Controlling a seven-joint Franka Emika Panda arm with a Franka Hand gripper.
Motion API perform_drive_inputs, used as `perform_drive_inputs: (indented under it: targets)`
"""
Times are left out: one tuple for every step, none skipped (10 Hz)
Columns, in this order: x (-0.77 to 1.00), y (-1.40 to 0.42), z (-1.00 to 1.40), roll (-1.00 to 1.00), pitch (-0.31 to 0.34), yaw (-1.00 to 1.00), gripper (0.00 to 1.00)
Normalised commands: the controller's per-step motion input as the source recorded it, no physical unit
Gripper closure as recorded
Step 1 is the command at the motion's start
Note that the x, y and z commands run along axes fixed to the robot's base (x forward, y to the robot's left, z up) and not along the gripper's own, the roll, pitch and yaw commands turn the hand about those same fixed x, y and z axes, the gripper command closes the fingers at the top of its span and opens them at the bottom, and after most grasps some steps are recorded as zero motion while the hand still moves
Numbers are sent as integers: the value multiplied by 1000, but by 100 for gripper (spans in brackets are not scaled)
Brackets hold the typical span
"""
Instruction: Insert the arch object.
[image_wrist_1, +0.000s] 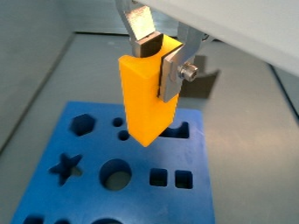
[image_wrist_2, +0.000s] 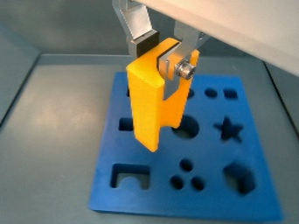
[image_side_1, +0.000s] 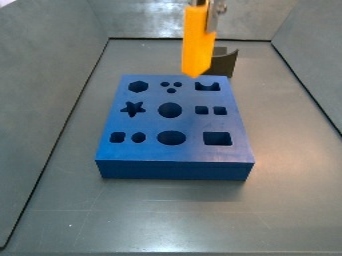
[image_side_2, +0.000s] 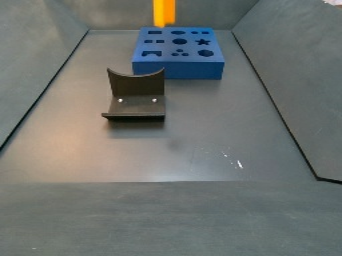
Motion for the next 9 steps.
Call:
perform_drive_inputs:
  targets:
    - [186, 91, -411, 0, 0, -997, 100]
    - [151, 66, -394, -7, 0, -1000, 100]
    - [94, 23, -371, -10, 0, -1000, 100]
    - [54, 0, -357, -9, 0, -1000, 100]
    - [29, 0, -337, -6, 0, -1000, 100]
    - [34, 0, -320, -14, 0, -1000, 100]
    - [29, 0, -326, -11, 0, -1000, 100]
    - [29, 0, -220, -7, 0, -1000, 100]
    - [100, 17, -11, -13, 0, -1000, 100]
